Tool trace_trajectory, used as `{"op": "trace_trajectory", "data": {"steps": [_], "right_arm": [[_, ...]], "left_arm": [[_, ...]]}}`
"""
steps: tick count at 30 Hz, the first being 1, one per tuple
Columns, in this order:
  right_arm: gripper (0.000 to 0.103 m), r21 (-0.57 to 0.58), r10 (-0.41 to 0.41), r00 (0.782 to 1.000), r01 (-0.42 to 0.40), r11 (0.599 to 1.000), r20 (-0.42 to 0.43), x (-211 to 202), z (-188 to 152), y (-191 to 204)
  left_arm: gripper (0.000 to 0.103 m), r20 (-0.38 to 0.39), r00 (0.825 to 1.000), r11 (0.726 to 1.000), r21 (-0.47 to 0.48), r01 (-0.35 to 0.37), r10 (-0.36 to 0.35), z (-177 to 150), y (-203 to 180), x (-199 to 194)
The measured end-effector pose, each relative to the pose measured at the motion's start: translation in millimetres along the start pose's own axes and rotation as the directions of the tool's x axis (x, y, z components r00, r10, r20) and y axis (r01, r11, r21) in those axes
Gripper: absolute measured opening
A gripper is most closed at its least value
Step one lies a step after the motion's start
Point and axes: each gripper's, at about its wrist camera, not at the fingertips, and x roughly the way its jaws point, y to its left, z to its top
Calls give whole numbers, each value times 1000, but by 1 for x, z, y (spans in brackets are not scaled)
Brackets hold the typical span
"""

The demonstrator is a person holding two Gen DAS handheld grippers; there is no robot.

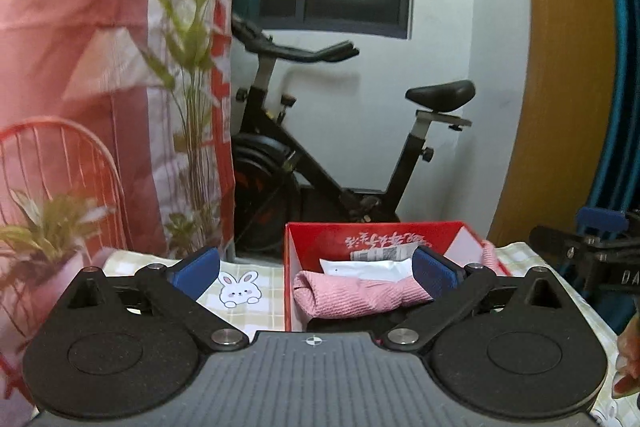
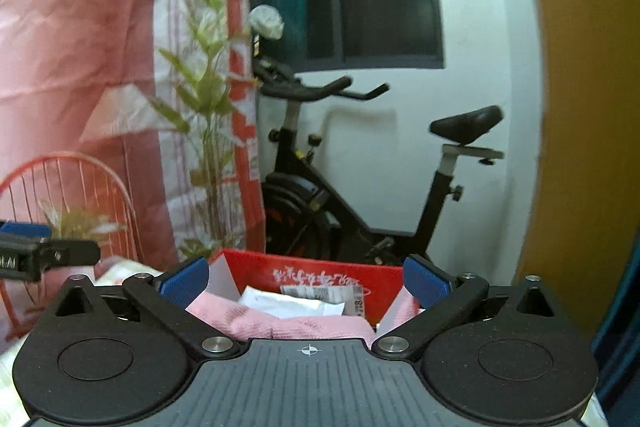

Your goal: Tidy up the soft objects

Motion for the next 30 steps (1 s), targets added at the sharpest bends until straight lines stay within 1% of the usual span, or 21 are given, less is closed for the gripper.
{"op": "trace_trajectory", "data": {"steps": [5, 8, 10, 14, 17, 22, 30], "right_arm": [[103, 18, -33, 999, 33, 999, 15, -58, 22, 6], [103, 15, -28, 999, 27, 1000, 26, -90, 31, 10], [103, 17, -36, 999, 35, 999, 36, -111, 36, 12], [103, 8, -63, 997, 63, 998, 52, -141, 42, 19], [103, 4, -77, 996, 77, 997, 55, -158, 42, 23], [103, 9, -85, 995, 84, 996, 45, -172, 41, 22], [103, 22, -93, 995, 92, 995, 41, -174, 42, 17]], "left_arm": [[103, 29, 998, 999, 10, -47, 47, 10, -6, -56], [103, 46, 998, 999, -10, -45, 45, 16, -7, -85], [103, 70, 997, 999, -12, -41, 42, 18, -10, -103], [103, 106, 993, 998, 22, -62, 59, 21, -20, -133], [103, 114, 992, 997, 33, -66, 62, 22, -25, -144], [103, 116, 992, 998, 17, -60, 57, 22, -25, -156], [103, 115, 991, 997, 8, -70, 69, 22, -25, -155]]}}
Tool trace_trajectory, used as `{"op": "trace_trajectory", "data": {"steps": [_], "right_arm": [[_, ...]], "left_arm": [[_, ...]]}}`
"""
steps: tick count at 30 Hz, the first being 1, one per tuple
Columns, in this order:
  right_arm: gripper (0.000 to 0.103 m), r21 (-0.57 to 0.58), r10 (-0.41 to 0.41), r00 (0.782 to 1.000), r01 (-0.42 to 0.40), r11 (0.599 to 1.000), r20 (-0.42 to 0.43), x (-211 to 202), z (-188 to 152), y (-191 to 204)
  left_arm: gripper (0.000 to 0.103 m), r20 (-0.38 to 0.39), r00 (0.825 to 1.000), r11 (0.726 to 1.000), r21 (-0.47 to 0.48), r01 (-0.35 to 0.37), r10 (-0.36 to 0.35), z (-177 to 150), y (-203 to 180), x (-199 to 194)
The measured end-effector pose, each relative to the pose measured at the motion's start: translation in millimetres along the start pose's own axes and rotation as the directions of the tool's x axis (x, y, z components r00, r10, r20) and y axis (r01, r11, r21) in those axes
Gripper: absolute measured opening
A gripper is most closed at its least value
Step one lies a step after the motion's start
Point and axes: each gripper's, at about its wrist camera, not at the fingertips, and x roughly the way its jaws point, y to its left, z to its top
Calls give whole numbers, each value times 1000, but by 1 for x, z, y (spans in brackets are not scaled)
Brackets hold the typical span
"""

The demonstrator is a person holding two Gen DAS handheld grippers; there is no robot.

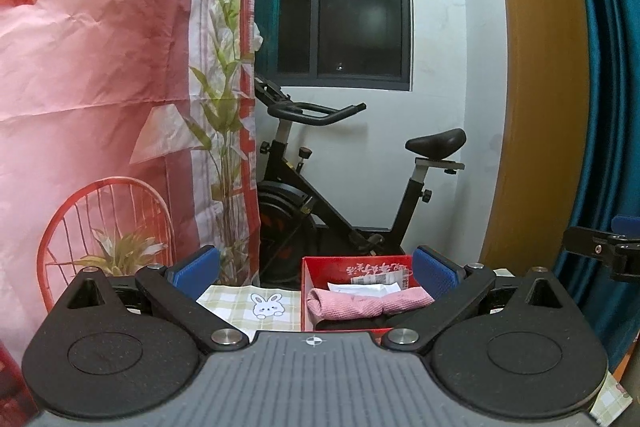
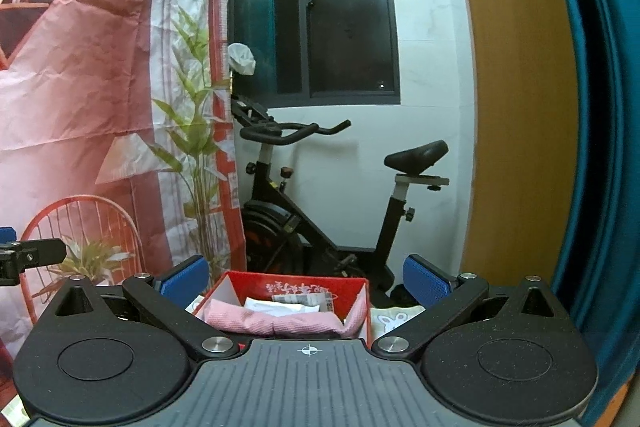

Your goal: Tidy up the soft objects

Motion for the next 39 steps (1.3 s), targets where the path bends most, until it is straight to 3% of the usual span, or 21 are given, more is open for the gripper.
{"op": "trace_trajectory", "data": {"steps": [39], "right_arm": [[103, 19, -6, 1000, 7, 1000, -16, -1, -4, -4]], "left_arm": [[103, -22, 1000, 1000, -6, -20, 20, -3, 5, -2]]}}
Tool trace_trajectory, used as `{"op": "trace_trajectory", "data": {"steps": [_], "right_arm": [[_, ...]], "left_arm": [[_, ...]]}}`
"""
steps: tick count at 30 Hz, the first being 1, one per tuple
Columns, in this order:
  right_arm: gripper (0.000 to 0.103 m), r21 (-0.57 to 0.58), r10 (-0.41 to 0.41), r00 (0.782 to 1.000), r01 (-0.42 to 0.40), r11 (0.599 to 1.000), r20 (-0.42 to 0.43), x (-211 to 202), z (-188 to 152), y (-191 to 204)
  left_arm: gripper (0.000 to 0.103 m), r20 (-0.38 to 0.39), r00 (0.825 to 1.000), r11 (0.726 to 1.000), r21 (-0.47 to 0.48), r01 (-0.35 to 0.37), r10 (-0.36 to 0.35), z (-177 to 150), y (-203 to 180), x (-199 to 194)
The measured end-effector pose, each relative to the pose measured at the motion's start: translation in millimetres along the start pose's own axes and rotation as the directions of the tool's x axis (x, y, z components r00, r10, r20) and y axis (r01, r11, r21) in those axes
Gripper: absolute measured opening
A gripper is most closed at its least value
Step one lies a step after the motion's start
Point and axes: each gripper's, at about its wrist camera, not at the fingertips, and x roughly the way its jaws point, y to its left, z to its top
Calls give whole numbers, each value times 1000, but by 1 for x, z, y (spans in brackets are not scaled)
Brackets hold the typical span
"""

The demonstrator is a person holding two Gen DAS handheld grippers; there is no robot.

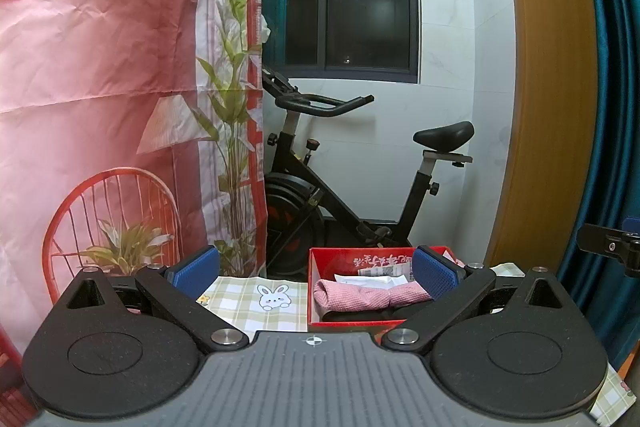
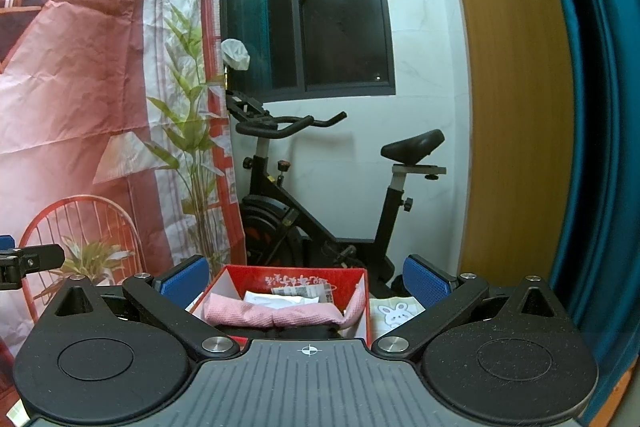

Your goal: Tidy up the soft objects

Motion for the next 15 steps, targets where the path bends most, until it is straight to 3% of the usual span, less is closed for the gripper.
{"op": "trace_trajectory", "data": {"steps": [15], "right_arm": [[103, -2, 1, 1000, -1, 1000, -4, 1, -2, 5]], "left_arm": [[103, 10, 1000, 1000, -1, 4, -4, -3, 1, -1]]}}
